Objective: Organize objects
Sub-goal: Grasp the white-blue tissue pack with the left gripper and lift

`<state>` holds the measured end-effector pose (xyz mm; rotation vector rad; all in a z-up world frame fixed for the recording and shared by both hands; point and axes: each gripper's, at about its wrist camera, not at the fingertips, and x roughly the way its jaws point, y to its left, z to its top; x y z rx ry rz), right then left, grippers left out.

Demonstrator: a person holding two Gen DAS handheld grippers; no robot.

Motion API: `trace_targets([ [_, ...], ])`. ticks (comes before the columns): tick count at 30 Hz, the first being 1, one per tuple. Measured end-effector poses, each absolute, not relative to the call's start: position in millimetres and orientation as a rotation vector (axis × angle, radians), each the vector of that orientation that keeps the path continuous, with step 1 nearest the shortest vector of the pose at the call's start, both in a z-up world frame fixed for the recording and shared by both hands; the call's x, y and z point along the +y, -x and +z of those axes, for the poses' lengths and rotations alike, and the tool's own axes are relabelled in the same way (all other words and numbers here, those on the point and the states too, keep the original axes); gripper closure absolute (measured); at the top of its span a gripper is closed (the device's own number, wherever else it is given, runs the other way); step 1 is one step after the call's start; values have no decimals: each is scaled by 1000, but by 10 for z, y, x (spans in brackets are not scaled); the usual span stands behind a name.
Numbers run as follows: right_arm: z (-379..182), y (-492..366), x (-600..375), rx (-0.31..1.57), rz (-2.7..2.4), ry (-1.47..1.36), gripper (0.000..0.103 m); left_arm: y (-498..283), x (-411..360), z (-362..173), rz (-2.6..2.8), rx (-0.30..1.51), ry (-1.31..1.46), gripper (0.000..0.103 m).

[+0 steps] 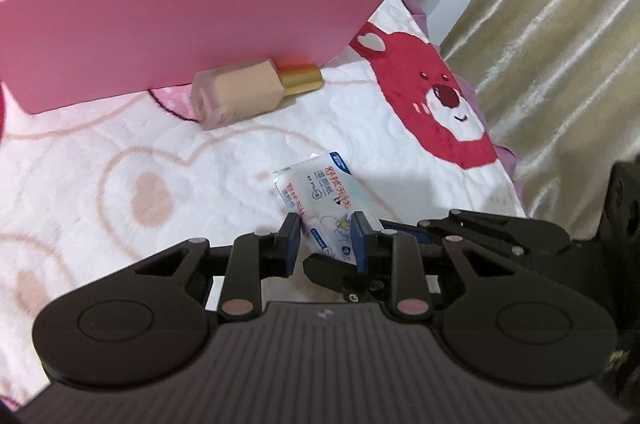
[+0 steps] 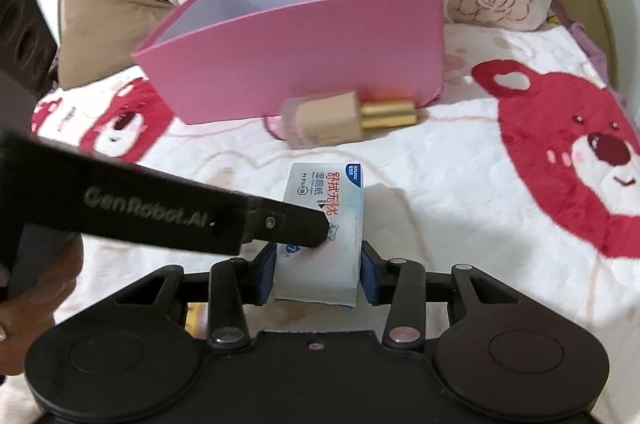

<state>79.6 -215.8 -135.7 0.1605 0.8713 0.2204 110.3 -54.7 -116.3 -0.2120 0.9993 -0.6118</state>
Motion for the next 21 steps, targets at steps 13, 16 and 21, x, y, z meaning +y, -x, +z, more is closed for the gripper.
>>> trace_targets([
  [13, -709, -524, -1712, 809, 249, -156, 56, -743, -39, -486, -661, 904, 166, 76],
  [16, -498, -574, -1624, 779, 251, -131, 56, -801, 48, -250, -666, 881, 152, 76],
  [21, -123, -822, -1551, 753, 248, -103, 56, -890, 127, 79, -651, 776, 127, 76],
])
